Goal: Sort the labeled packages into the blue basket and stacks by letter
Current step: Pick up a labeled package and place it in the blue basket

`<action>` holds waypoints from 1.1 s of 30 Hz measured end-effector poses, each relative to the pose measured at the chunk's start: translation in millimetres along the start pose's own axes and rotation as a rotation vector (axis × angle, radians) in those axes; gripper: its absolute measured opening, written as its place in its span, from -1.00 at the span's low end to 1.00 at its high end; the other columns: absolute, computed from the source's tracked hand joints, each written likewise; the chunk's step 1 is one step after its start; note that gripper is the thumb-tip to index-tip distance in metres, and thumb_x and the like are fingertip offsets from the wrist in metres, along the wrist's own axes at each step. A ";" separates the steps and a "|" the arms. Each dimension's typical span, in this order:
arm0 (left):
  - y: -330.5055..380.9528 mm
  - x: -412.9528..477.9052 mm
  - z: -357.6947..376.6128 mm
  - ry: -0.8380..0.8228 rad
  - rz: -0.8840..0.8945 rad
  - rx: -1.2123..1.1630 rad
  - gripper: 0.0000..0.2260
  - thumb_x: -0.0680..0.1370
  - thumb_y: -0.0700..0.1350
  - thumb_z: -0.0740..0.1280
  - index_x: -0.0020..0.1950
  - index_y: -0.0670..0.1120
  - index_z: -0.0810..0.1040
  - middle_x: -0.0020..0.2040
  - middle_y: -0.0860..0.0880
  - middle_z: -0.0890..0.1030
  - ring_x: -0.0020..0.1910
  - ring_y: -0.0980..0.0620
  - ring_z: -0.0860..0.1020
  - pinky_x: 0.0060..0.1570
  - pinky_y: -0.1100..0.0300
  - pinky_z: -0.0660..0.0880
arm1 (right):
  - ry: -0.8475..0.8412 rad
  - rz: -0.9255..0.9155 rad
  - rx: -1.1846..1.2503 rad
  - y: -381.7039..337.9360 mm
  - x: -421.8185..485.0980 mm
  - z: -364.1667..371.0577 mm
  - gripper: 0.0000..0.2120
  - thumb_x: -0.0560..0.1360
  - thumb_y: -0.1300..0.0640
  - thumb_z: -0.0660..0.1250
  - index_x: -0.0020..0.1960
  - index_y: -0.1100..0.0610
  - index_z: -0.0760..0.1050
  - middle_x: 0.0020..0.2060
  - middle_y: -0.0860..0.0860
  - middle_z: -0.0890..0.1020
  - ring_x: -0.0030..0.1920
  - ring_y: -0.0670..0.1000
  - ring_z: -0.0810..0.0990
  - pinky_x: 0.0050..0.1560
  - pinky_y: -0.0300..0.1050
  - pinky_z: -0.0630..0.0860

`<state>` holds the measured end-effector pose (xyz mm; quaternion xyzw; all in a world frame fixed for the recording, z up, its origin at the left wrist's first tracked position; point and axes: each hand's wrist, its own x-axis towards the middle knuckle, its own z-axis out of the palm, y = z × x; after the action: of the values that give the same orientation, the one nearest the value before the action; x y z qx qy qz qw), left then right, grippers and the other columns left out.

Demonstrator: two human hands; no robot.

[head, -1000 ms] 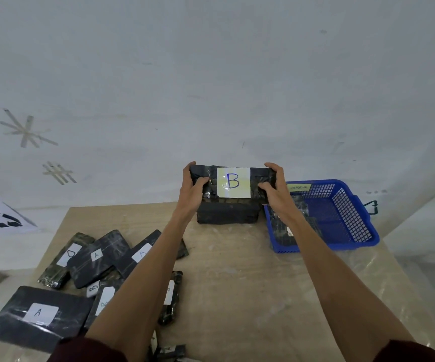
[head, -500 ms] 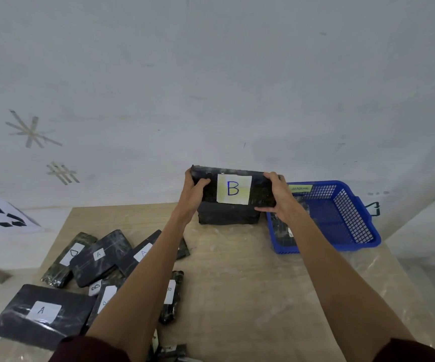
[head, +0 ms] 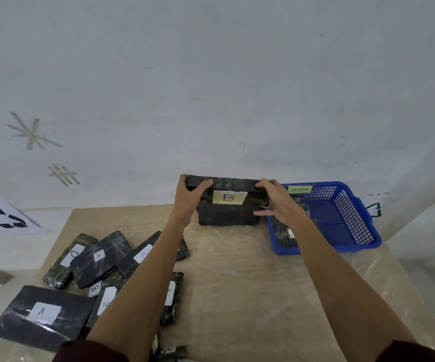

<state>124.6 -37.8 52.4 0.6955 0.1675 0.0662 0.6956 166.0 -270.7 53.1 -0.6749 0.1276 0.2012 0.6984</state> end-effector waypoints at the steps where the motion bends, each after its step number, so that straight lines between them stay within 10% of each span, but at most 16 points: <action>1: 0.8 -0.5 -0.3 -0.010 -0.013 0.002 -0.68 0.48 -0.03 0.54 0.07 -0.07 0.47 -0.02 -0.06 0.61 0.02 -0.05 0.62 -0.06 0.09 0.59 | 0.016 -0.029 0.006 -0.7 0.2 1.4 -0.83 0.54 0.09 0.39 0.08 0.08 0.45 0.17 0.13 0.55 0.17 0.12 0.58 -0.07 0.14 0.68; 13: 11.9 2.4 3.7 0.003 -0.061 0.137 -0.38 0.16 0.27 0.58 0.06 0.00 0.50 0.13 -0.09 0.61 0.15 -0.10 0.60 0.17 -0.08 0.60 | 0.202 -0.274 -0.001 -0.5 7.5 16.4 -0.48 0.41 0.11 0.57 0.24 0.09 0.37 0.14 0.11 0.52 0.16 0.12 0.61 -0.07 -0.07 0.69; 33: 8.8 3.8 8.8 0.011 -0.046 0.068 -0.65 0.44 0.01 0.57 0.04 -0.07 0.48 -0.03 -0.05 0.59 -0.05 0.00 0.58 0.00 0.06 0.58 | 0.200 -0.336 -0.017 -2.6 12.9 12.8 -0.49 0.38 0.10 0.59 0.20 0.09 0.41 0.21 0.18 0.50 0.13 0.13 0.62 -0.14 -0.13 0.68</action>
<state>132.3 -44.6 60.5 0.7143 0.1893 0.0484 0.6720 177.4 -256.6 50.3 -0.7090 0.0804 0.0148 0.7004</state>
